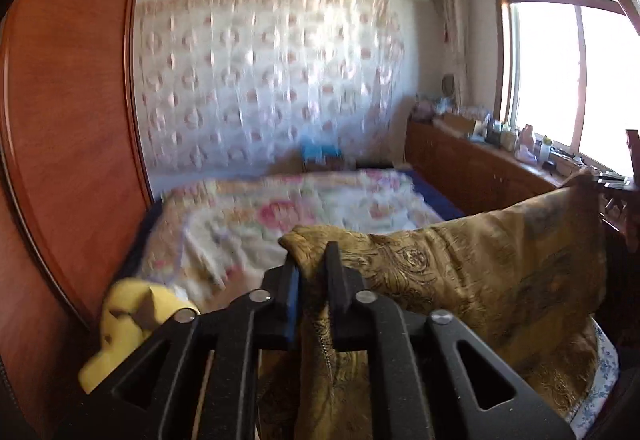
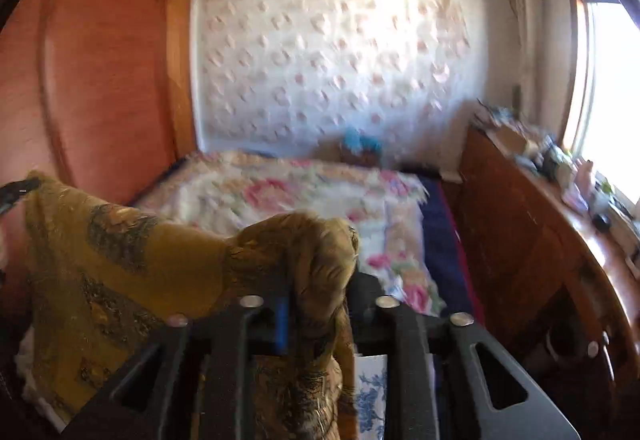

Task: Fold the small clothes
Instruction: 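Lift the shirt up off the bed with both grippers closed, then lower the gold shirt onto the bed and open both grippers, then grasp the gold shirt's folded edge with the right gripper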

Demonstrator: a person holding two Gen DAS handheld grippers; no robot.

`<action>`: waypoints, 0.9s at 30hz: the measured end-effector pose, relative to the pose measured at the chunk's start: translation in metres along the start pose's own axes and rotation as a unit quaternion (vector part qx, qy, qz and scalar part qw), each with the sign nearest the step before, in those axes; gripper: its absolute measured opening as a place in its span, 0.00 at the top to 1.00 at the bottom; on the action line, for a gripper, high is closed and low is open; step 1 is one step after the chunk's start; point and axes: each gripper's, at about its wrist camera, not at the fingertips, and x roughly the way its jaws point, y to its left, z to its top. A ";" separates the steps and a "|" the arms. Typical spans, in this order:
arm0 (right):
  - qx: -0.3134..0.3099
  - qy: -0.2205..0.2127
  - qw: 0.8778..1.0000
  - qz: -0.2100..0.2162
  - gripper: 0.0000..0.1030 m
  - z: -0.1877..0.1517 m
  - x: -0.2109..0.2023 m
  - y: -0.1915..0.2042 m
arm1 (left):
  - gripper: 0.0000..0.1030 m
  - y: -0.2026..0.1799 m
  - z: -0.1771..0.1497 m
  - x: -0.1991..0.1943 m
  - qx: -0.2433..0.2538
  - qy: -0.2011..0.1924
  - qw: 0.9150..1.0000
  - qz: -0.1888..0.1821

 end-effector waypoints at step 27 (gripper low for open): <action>0.075 0.137 0.988 0.008 0.49 -0.116 0.069 -0.053 | 0.21 -0.071 -0.146 -0.016 0.036 0.140 0.988 -0.053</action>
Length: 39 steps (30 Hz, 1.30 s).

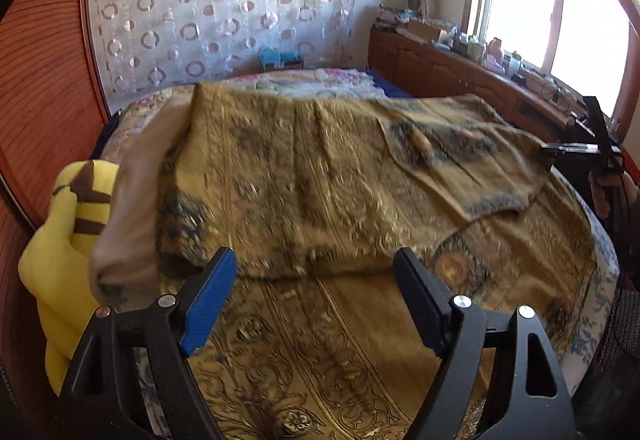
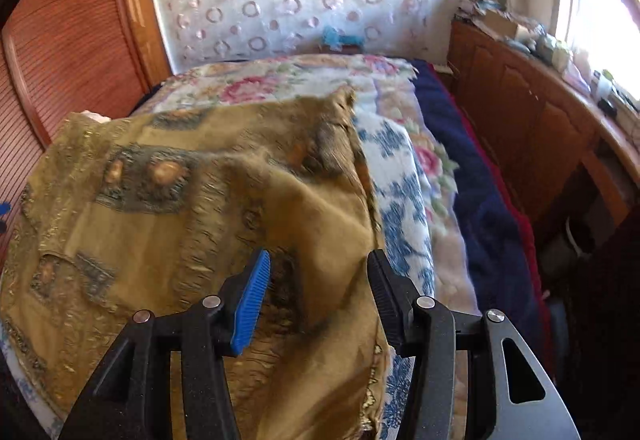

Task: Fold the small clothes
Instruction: 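Grasp the gold shirt's folded edge with the right gripper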

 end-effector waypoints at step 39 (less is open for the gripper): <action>-0.027 0.003 1.000 -0.013 0.75 -0.015 0.029 0.015 | 0.63 0.047 0.007 -0.008 -0.057 -0.018 0.995 0.081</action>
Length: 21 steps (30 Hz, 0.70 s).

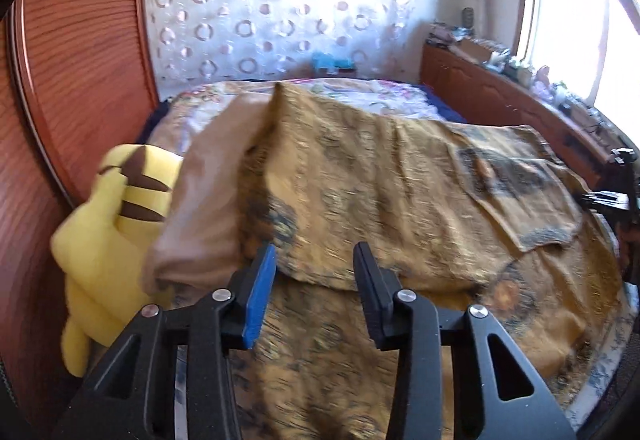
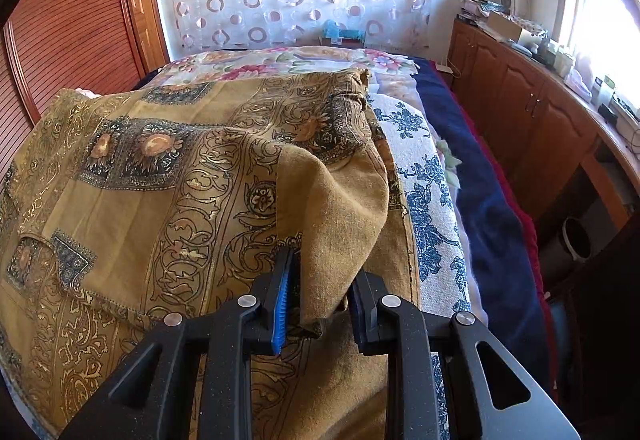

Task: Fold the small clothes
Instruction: 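Grasp the gold shirt's folded edge with the right gripper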

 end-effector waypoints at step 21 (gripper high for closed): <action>-0.002 0.000 1.000 0.000 0.75 0.000 0.000 -0.001 | 0.63 0.013 0.000 0.051 0.029 0.063 0.996 0.057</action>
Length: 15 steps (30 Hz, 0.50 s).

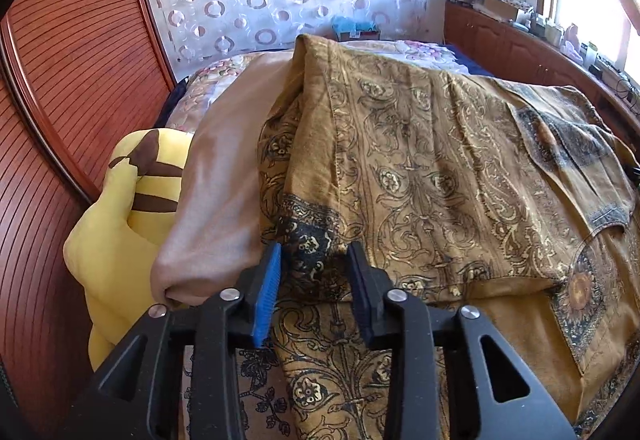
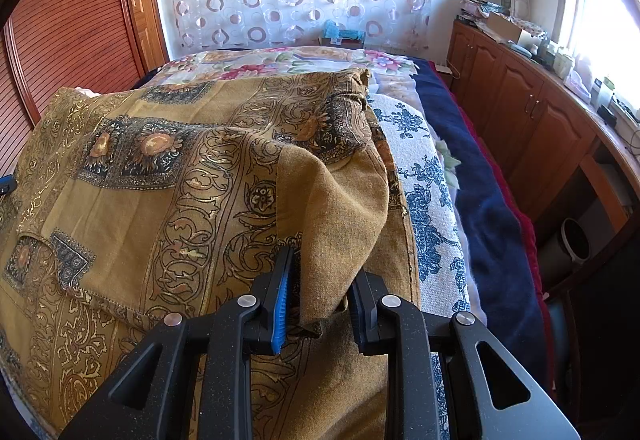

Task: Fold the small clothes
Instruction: 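Grasp the gold shirt's folded edge with the right gripper, then grasp the shirt edge with the left gripper while the right gripper folds it over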

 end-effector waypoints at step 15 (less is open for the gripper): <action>0.000 0.000 1.000 0.000 0.75 0.000 0.000 0.000 | 0.96 -0.013 0.008 -0.047 -0.003 -0.081 0.996 -0.041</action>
